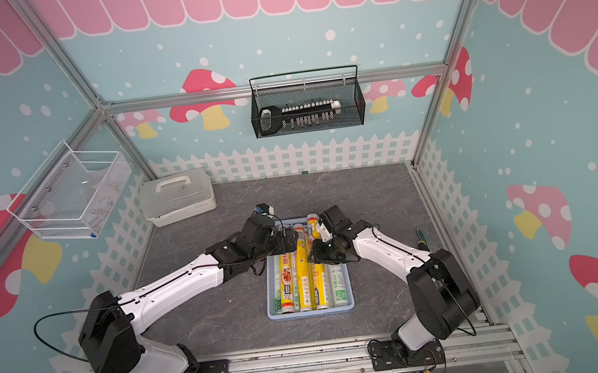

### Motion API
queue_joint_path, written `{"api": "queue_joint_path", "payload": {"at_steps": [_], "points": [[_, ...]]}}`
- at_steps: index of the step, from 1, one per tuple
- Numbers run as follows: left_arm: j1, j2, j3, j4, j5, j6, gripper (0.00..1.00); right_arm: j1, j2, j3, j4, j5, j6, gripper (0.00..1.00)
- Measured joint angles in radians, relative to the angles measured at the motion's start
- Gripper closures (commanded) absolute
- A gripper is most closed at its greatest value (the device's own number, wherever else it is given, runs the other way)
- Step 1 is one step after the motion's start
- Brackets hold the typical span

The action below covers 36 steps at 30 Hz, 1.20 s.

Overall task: Put the plastic wrap into the basket
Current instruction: Place the plastic wrap in the basket.

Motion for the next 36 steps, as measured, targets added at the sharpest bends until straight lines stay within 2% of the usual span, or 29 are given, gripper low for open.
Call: {"api": "queue_joint_path", "payload": {"at_steps": [10,22,33,36], "points": [[0.000,0.000,0.000,0.005,0.015,0.000,0.01,0.006,0.056,0.000,0.013,0.008,0.008,0.53],[0.000,0.010,0.003,0.006,0.019,0.000,0.01,0.017,0.048,0.008,-0.006,0.031,0.016,0.49],[0.000,0.010,0.004,0.008,0.021,0.000,0.01,0.017,-0.102,0.008,-0.043,0.092,0.015,0.42],[0.000,0.009,0.004,0.008,0.013,0.001,0.01,0.017,-0.172,0.008,-0.065,0.162,-0.001,0.32]]}}
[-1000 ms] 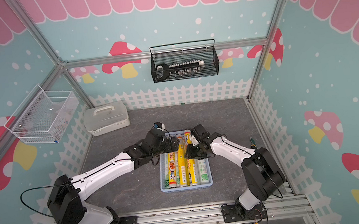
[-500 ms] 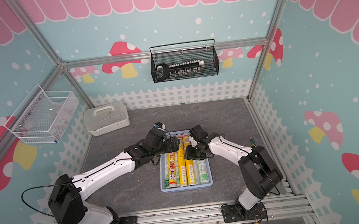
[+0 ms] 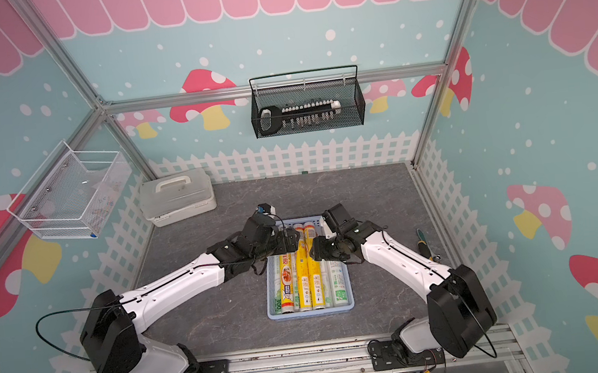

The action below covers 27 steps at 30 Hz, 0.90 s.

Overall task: Put the plastic wrap into the basket
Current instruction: Place the plastic wrap in the basket, then reset both arms

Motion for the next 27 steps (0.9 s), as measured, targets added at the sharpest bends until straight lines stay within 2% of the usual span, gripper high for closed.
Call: {"api": "queue_joint_path", "payload": {"at_steps": [2,6,12,15,18,22,27], "points": [[0.002,-0.005,0.000,0.000,-0.013,0.000,0.01,0.000,-0.068,0.000,-0.020,0.071,-0.023,0.24],[0.007,-0.035,0.000,0.000,-0.059,0.008,0.01,-0.002,-0.220,0.000,-0.043,0.225,-0.084,0.16],[0.026,-0.134,-0.021,0.011,-0.182,0.043,0.01,-0.008,-0.406,-0.019,-0.044,0.558,-0.163,0.03],[0.032,-0.217,-0.100,0.066,-0.272,0.070,0.01,-0.015,-0.471,-0.090,-0.008,0.738,-0.233,0.01],[0.047,-0.337,-0.241,0.171,-0.344,0.122,0.01,-0.032,-0.506,-0.208,0.103,0.872,-0.368,0.01],[0.117,-0.407,-0.340,0.257,-0.434,0.196,0.01,-0.131,-0.458,-0.336,0.248,0.944,-0.517,0.01],[0.235,-0.384,-0.343,0.274,-0.542,0.284,0.01,-0.294,-0.328,-0.396,0.401,0.902,-0.588,0.01]]}}
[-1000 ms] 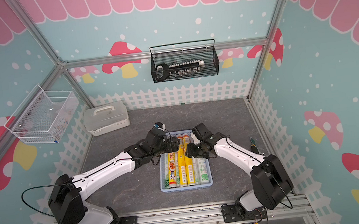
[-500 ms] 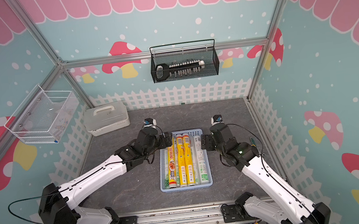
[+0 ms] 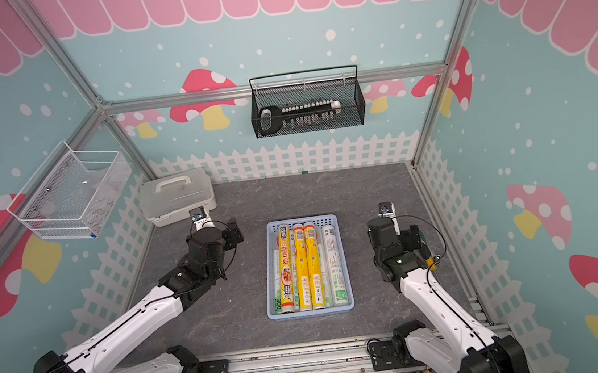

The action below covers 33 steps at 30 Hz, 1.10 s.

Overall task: Put the plastic wrap into the basket
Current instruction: Reset both arms

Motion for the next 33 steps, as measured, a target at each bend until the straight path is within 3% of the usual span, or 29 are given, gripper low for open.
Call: {"api": "queue_joint_path", "payload": {"at_steps": [10,20,25,33], "points": [[0.340,0.043,-0.099,0.117,-0.025,0.103,0.01,-0.077,0.265,-0.122,0.428,-0.196,-0.085,0.01],[0.354,0.251,-0.225,0.408,0.050,0.311,0.01,-0.135,0.454,-0.144,0.780,-0.401,-0.165,0.01],[0.380,0.327,-0.278,0.595,0.135,0.319,0.01,-0.139,0.476,-0.261,1.004,-0.509,-0.207,0.01],[0.464,0.367,-0.344,0.777,0.276,0.295,0.01,-0.141,0.496,-0.262,1.046,-0.543,-0.217,0.01]]}}
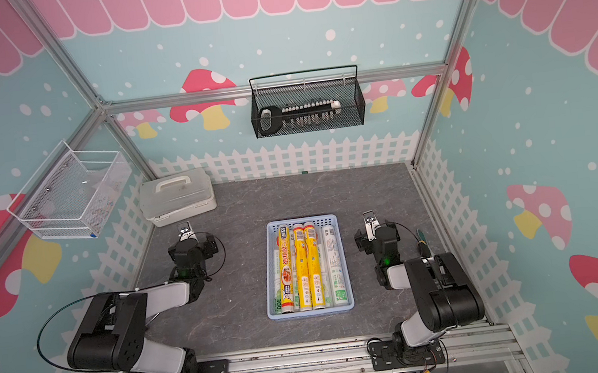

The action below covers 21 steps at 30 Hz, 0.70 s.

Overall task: Put the plastic wrap into the basket
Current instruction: Reset both arms

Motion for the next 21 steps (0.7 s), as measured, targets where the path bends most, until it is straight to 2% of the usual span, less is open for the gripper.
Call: {"api": "queue_joint_path", "payload": {"at_steps": [2,21], "points": [[0.016,0.011,-0.046,0.090,0.009,-0.013,0.01,0.000,0.000,0.003,0.004,0.025,0.009,0.01],[-0.003,0.027,-0.068,0.163,0.038,-0.024,0.01,0.000,0.000,0.003,0.008,0.076,0.026,0.01]]}}
